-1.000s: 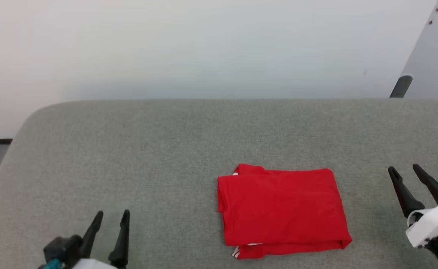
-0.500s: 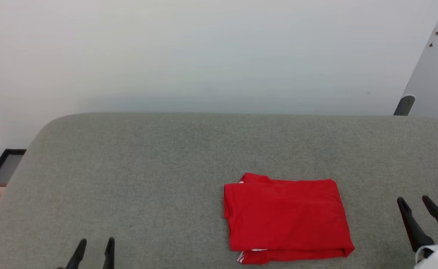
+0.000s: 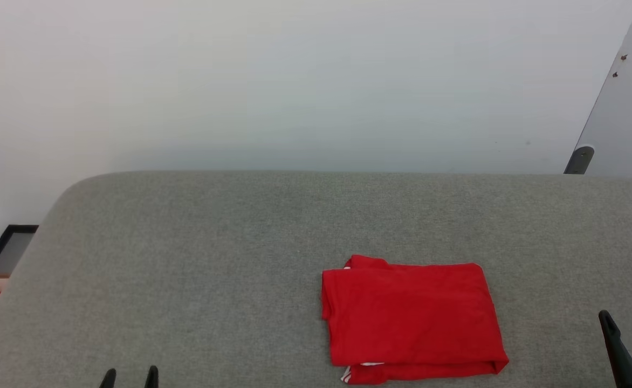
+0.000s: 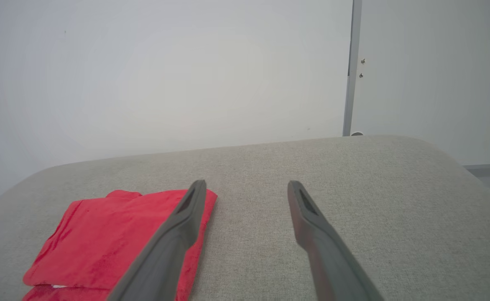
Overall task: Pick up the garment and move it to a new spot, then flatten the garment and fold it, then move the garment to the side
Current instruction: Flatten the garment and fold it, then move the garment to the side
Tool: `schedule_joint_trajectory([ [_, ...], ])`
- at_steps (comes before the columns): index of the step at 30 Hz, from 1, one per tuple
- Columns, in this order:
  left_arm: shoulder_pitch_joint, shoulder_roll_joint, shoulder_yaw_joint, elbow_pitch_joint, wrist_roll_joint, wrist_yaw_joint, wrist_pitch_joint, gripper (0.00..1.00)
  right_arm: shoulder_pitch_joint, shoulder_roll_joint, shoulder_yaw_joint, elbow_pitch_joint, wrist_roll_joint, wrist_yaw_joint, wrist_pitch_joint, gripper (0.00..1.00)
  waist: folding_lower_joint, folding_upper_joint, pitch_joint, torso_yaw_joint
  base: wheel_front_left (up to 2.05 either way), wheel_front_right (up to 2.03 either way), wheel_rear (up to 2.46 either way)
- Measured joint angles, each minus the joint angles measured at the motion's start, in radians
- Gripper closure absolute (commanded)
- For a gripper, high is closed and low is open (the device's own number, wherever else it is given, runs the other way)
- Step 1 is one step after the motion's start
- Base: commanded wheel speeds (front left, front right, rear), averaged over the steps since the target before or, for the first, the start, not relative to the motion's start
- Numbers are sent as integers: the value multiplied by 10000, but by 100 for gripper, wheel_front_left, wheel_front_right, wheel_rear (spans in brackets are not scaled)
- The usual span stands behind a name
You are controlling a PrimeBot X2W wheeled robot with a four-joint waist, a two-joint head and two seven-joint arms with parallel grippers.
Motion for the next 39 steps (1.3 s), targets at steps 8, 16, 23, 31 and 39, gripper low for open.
schedule_joint_trajectory([
  [8,136,2,-59,-226,-4,42,54,0,569,610,-740,-1053,-587,0,673,0,0,0,-22,20,0,0,0],
  [16,138,8,-140,-305,-77,86,136,0,798,1030,-1087,-1563,-920,-2,1045,0,0,0,9,26,0,0,0],
  [23,89,-4,-253,-370,-153,125,215,0,810,1296,-1181,-1820,-1037,0,1221,0,-1,0,83,47,0,0,0],
  [31,19,-17,-318,-401,-240,146,234,0,856,1530,-1243,-1929,-1108,0,1262,0,-1,0,108,62,0,0,0],
  [39,-70,-21,-435,-420,-251,188,232,0,943,1661,-1133,-1983,-1097,0,1501,0,0,0,195,128,0,0,0],
])
